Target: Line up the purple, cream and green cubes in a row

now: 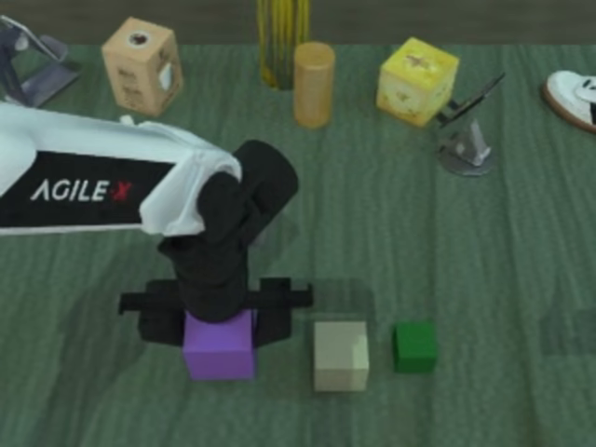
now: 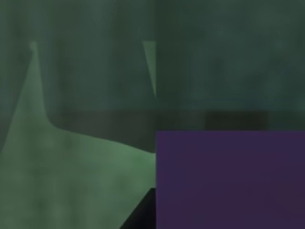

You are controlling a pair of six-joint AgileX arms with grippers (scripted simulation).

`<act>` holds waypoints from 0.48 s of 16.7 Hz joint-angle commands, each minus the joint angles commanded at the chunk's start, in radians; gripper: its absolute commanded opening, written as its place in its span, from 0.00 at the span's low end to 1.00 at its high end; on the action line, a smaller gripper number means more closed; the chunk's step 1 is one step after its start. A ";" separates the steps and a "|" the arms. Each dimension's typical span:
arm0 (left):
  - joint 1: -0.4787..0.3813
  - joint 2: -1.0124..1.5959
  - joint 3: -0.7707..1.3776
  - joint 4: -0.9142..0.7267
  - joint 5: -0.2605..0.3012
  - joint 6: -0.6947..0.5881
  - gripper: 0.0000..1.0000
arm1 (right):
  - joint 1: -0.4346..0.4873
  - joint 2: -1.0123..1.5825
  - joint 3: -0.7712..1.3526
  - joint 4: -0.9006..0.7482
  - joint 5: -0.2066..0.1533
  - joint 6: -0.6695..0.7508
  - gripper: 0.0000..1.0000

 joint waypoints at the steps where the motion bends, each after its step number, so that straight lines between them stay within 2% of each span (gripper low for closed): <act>1: 0.000 0.000 0.000 0.000 0.000 0.000 0.60 | 0.000 0.000 0.000 0.000 0.000 0.000 1.00; 6: 0.000 0.000 0.000 0.000 0.000 0.000 0.98 | 0.000 0.000 0.000 0.000 0.000 0.000 1.00; 8: 0.000 0.000 0.000 0.000 0.000 0.000 1.00 | 0.000 0.000 0.000 0.000 0.000 0.000 1.00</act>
